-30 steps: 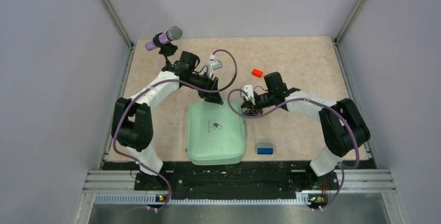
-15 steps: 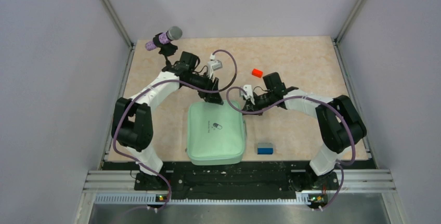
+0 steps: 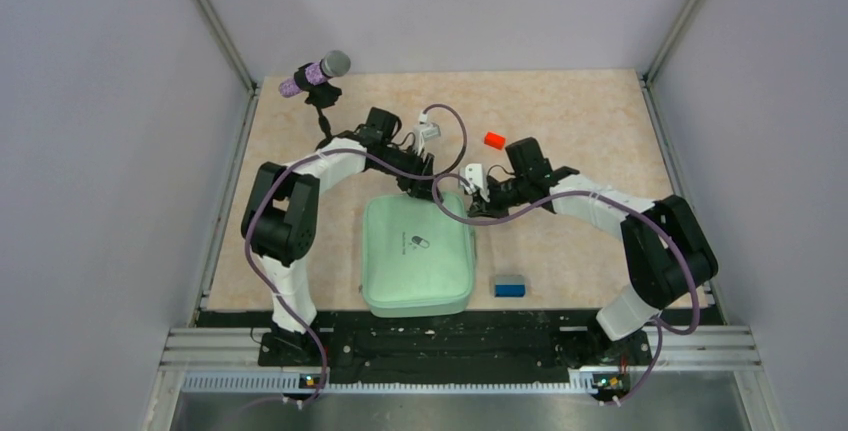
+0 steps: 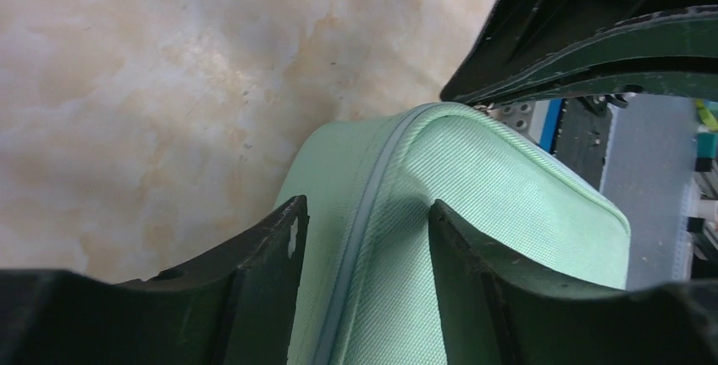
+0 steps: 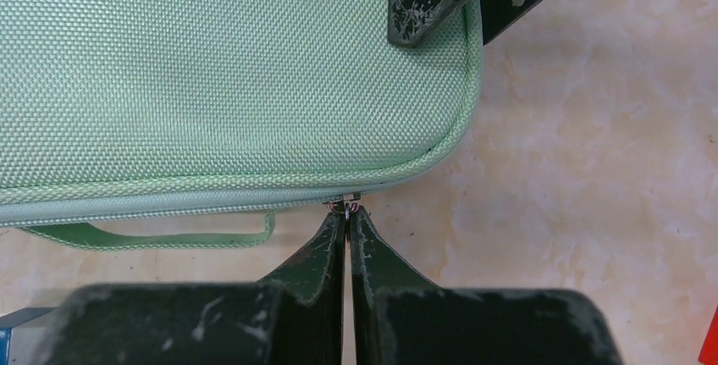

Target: Organize the medicine kit

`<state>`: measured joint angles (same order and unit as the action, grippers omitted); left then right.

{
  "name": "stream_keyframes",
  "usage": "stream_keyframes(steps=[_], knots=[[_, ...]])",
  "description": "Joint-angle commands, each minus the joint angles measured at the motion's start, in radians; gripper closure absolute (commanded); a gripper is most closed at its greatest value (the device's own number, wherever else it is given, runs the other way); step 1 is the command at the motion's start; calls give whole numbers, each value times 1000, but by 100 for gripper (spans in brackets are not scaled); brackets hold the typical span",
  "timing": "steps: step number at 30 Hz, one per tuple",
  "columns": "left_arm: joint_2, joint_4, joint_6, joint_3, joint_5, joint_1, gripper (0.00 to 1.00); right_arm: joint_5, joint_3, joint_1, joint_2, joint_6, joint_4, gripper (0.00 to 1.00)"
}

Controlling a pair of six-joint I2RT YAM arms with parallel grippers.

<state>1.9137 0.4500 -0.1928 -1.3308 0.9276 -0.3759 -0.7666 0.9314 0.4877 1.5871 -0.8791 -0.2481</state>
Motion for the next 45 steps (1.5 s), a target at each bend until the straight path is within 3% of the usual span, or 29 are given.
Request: stream_keyframes(steps=[1,5,12,25,33,40,43,45], knots=[[20,4,-26,-31,113,-25,44,37,48,7,-41,9,69,100],[29,25,-62,-4,125,-32,56,66,48,9,-31,29,121,100],[17,66,-101,-7,50,-31,100,84,60,16,-33,38,124,100],[-167,-232,231,164,-180,205,100,130,-128,26,-253,-242,-189,100],[-349,-360,387,365,-371,231,100,132,-172,38,-328,-296,-340,100],[-531,-336,615,516,-791,295,100,93,-189,49,-378,-216,-377,100],[-551,-335,737,576,-771,360,100,54,-203,51,-373,-85,-293,100],[-578,-394,793,636,-678,390,100,38,-211,52,-362,4,-216,100]])
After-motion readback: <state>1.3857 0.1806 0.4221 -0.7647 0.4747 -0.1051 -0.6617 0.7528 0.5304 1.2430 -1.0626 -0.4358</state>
